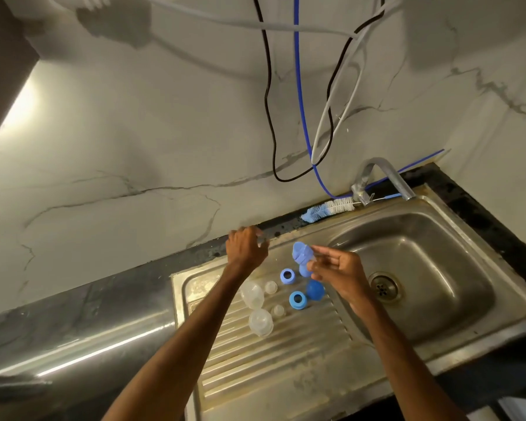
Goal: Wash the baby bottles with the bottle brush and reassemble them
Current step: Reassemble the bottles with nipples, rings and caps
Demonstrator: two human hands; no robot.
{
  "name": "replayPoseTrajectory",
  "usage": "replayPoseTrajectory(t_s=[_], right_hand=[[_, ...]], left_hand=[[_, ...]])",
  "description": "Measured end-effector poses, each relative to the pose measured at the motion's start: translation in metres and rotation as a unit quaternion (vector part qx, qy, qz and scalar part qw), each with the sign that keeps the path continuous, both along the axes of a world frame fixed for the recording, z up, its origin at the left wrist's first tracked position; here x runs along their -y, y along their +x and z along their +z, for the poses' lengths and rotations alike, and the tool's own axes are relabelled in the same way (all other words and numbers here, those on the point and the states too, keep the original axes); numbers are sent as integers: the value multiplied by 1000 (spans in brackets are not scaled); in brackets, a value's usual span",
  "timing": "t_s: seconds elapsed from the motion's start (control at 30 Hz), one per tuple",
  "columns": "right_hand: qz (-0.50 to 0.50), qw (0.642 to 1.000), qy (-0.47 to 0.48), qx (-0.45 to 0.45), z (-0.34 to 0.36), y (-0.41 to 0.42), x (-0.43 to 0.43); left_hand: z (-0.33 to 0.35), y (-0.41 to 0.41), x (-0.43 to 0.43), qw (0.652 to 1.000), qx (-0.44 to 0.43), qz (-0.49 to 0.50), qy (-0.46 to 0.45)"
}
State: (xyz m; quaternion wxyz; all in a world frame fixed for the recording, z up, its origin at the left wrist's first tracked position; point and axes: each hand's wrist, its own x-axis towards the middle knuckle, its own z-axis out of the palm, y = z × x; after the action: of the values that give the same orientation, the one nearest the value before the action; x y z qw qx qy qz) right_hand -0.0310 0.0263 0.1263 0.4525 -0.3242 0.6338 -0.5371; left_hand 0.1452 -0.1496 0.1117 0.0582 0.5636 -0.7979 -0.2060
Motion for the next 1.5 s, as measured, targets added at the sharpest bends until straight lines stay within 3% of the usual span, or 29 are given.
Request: replayPoseTrajectory(t_s=[0.13,0.23,0.37,0.53,0.6,0.63,0.7,0.8,0.97,1.1,1.4,1.5], right_hand=[[18,1000,3,-22,-4,5,10],[37,998,1,-53,-5,7,14],[65,996,20,-54,-2,8,17],[151,988,20,-9,23,-3,18],[120,984,20,-129,27,-2,23],[101,977,24,-184,25,-1,24],[88,977,15,-195,27,4,22],[87,980,-11,-181,34,11,18],[96,978,-46,-181,50,21,1],[107,986,-69,-107,66,27,-17],[54,981,-98,-156,83,36,-50],[69,989,-78,-103,87,39,-55]], left_hand=[[-14,7,9,974,193,15,114],[-31,9,9,966,225,0,127],[-41,16,5,973,221,-20,70],[-18,27,10,993,94,16,62],[5,33,8,994,-20,70,86],[19,37,4,983,-100,98,116],[46,46,-12,934,-269,122,203],[80,60,-41,864,-399,101,290],[92,67,-73,815,-460,94,338],[103,62,-97,805,-490,96,319],[115,48,-157,789,-530,86,298],[113,48,-164,770,-558,89,297]])
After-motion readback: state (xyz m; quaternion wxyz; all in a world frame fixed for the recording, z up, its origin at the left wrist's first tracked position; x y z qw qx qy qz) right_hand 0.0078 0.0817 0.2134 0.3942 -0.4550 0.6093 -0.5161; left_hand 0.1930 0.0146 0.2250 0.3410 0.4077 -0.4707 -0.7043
